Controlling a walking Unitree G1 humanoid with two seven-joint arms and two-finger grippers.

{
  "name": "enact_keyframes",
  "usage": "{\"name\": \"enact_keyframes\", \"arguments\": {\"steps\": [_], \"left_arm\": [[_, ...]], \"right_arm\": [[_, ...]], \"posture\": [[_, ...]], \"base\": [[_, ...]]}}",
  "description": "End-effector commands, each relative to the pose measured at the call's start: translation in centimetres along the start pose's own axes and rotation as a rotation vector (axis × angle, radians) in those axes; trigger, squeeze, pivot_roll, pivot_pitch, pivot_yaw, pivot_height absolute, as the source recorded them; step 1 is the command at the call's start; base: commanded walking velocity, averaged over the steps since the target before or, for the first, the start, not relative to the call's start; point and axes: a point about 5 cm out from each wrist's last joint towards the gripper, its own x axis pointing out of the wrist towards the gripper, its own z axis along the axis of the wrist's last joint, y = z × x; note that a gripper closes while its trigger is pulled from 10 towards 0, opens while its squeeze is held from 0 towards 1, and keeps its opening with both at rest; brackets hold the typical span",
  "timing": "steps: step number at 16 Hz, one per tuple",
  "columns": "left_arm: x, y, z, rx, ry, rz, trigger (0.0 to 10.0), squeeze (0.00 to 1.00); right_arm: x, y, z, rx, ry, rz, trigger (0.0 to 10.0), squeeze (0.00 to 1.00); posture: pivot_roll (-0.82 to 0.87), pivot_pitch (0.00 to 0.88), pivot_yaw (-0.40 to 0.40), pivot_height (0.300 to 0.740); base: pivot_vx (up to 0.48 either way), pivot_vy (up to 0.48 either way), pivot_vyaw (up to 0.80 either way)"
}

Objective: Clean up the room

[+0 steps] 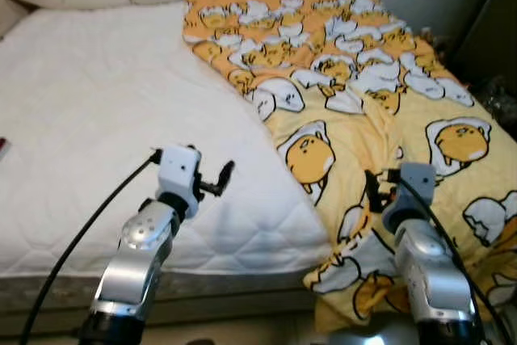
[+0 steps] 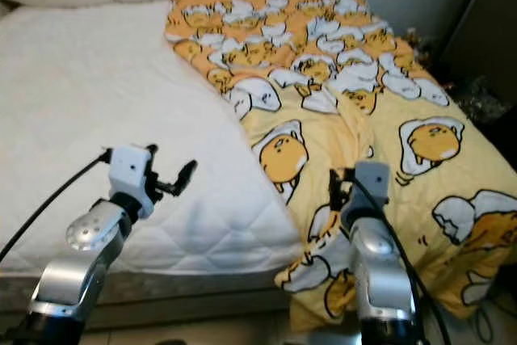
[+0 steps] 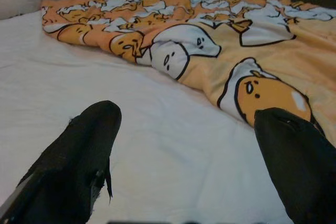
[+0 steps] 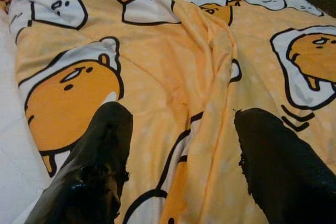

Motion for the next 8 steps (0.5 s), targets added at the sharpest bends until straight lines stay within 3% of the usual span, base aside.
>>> {"name": "enact_keyframes", "arguments": {"steps": [1, 4, 5, 6, 7, 8], "left_arm": [[-0.3, 0.3, 0.3, 0.031, -0.003, -0.023, 10.0, 0.00], [-1.1, -0.1, 0.4, 0.076, 0.027, -0.150, 10.0, 0.00], [-1.9, -0.6, 0.0, 0.136, 0.074, -0.256, 10.0, 0.00], [-2.3, -0.8, -0.2, 0.152, 0.094, -0.294, 10.0, 0.00], [-2.6, -0.7, -0.3, 0.169, 0.108, -0.327, 10.0, 0.00], [-2.7, -0.5, -0.2, 0.180, 0.111, -0.336, 10.0, 0.00]], "right_arm": [[0.6, 0.2, -0.6, -0.027, 0.053, 0.002, 10.0, 1.00], [2.9, -1.0, -1.2, -0.099, 0.141, -0.061, 10.0, 1.00], [4.1, -1.3, -1.6, -0.108, 0.190, -0.052, 10.0, 1.00], [4.6, -1.5, -1.8, -0.130, 0.206, -0.056, 10.0, 1.00], [5.2, -1.9, -1.8, -0.191, 0.228, -0.091, 10.0, 0.55], [5.4, -2.2, -1.6, -0.232, 0.224, -0.126, 10.0, 0.00]], "posture": [[0.06, 0.033, 0.004, 0.740], [0.08, 0.050, 0.008, 0.740], [0.10, 0.063, 0.017, 0.740], [0.11, 0.070, 0.021, 0.740], [0.12, 0.072, 0.023, 0.740], [0.12, 0.075, 0.021, 0.740]], "base": [[0.000, 0.000, 0.00], [0.000, 0.000, 0.00], [0.000, 0.000, 0.00], [0.000, 0.000, 0.00], [0.000, 0.000, 0.00], [0.000, 0.000, 0.00]]}}
